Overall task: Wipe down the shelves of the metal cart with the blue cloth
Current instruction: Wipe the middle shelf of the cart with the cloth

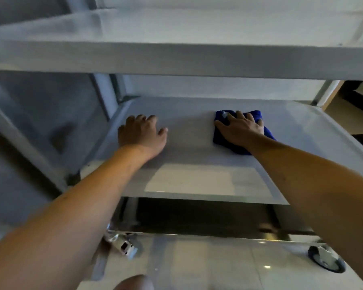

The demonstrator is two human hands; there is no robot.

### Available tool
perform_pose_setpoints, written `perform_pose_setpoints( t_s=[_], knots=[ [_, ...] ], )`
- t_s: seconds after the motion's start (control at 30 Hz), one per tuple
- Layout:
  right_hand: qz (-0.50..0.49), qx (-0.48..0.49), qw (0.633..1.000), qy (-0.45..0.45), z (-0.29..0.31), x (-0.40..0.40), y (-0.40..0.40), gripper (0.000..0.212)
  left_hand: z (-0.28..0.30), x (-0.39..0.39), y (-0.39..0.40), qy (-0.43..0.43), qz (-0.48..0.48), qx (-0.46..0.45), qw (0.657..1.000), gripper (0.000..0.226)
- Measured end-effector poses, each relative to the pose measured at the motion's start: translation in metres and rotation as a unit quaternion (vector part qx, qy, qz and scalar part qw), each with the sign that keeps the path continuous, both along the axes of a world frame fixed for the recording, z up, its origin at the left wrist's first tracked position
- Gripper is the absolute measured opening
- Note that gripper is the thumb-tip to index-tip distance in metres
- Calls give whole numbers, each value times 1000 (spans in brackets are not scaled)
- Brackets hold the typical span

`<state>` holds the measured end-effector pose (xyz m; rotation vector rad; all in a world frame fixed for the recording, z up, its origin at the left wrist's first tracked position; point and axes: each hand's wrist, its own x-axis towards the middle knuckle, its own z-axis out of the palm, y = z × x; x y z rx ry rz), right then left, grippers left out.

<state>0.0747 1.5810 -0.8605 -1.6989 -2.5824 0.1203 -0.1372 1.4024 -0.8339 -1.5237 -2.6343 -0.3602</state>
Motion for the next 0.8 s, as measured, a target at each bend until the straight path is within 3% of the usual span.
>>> perform_pose_setpoints(
  t_s=[0.17, 0.4, 0.63, 0.8],
  knots=[
    [105, 7, 994, 0, -8, -102, -42, 68, -15, -89, -48, -66, 182, -52, 980, 54],
    [166, 3, 986, 5, -4, -184, -87, 64, -39, -101, -50, -138, 194, -25, 971, 56],
    [191, -8, 981, 14, 1, -241, -121, 60, -39, -114, -43, -214, 215, 54, 951, 40],
    [201, 3, 979, 39, -1, -222, -123, 60, -43, -118, -38, -154, 219, -6, 964, 46]
  ],
)
